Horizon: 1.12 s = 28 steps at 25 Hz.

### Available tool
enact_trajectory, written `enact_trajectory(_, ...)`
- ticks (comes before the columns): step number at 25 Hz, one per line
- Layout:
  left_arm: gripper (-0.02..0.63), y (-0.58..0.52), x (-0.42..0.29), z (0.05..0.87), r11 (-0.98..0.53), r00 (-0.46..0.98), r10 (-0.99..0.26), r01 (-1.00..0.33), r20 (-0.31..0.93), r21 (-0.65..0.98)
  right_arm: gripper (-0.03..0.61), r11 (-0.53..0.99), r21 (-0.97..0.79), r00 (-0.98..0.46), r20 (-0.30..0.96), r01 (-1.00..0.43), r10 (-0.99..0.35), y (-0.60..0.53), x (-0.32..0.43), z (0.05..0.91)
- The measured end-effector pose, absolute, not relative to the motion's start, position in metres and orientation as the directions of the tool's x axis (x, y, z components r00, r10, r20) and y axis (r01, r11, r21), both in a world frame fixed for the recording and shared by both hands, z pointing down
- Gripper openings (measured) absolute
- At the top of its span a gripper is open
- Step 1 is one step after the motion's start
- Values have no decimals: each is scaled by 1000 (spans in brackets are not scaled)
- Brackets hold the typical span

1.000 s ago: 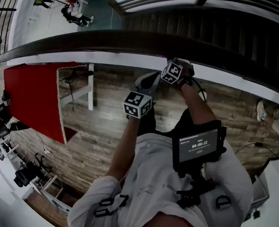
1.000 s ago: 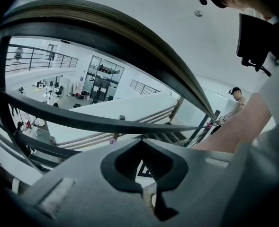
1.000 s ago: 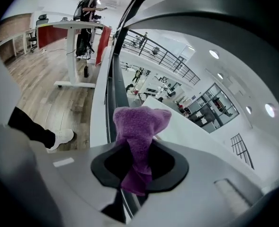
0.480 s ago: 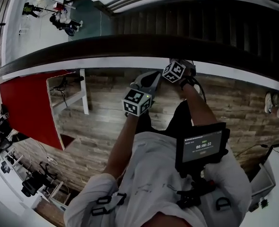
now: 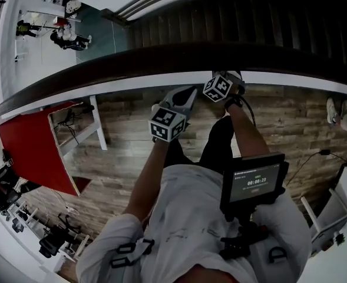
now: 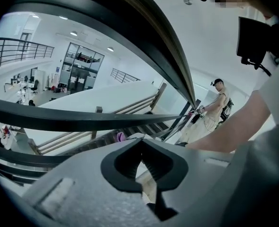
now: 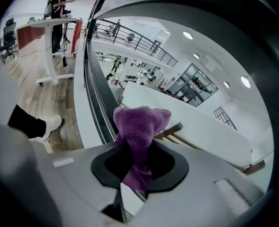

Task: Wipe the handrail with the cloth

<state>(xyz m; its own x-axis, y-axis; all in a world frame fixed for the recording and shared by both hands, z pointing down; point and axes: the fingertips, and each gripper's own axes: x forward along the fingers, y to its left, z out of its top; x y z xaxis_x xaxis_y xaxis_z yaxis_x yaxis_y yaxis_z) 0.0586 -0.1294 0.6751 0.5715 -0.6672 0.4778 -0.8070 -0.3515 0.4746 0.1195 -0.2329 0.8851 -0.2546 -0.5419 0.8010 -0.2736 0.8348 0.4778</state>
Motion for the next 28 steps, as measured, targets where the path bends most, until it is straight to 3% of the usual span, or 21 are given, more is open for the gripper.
enact_trajectory(28, -2, -208, 317, 693, -534, 731, -540, -681, 418, 501, 63, 667, 494, -83, 767, -557, -637, -323, 446, 871)
